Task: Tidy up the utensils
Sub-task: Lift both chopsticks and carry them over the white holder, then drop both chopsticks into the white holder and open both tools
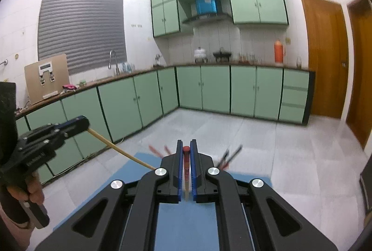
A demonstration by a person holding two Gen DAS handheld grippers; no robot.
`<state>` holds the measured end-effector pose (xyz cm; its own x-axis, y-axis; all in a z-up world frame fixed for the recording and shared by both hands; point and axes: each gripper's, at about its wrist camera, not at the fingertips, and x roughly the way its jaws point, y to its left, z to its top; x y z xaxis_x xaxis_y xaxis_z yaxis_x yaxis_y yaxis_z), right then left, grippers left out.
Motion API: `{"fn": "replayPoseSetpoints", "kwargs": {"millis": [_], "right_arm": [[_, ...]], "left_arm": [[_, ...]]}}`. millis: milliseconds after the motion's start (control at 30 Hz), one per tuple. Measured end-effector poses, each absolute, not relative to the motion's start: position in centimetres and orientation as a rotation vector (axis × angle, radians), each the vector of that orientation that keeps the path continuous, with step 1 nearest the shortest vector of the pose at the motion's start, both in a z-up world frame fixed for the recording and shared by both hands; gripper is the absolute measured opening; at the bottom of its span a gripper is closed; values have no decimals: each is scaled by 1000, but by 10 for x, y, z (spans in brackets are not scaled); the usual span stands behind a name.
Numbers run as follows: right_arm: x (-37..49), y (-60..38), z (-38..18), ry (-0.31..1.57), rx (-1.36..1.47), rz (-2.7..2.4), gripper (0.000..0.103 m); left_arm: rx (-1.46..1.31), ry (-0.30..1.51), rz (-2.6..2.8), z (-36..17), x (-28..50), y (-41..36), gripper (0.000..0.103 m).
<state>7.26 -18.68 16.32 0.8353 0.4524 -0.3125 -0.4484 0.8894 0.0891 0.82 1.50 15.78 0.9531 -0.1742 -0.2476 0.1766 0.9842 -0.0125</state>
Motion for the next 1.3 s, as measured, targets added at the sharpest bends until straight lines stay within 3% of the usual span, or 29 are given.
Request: {"fn": "replayPoseSetpoints", "kwargs": {"millis": [167,367,967,1000,1033,1067,1100,1200,1300], "right_arm": [[90,-180,195,264,-7,463,6],[126,-174,202,259,4,439,6],[215,-154,132,436,11,404,6],[216,-152,129,451,5,411,6],[216,-150,126,462,-2,408,13],[214,-151,123,465,-6,406,24],[211,-152,121,459,-5,403,27],[201,-158,119,449,8,390,28],[193,-166,119,440,16,375,38]], "left_arm": [[30,163,-154,187,18,13,6],[46,190,-167,185,65,-2,6],[48,340,-197,126,177,-22,6],[45,354,-197,123,178,-21,8],[36,364,-198,121,178,-19,12],[29,368,-193,120,176,-16,26],[24,362,-187,121,175,-13,39],[9,340,-176,124,162,-2,41],[0,321,-162,128,145,6,46]]}}
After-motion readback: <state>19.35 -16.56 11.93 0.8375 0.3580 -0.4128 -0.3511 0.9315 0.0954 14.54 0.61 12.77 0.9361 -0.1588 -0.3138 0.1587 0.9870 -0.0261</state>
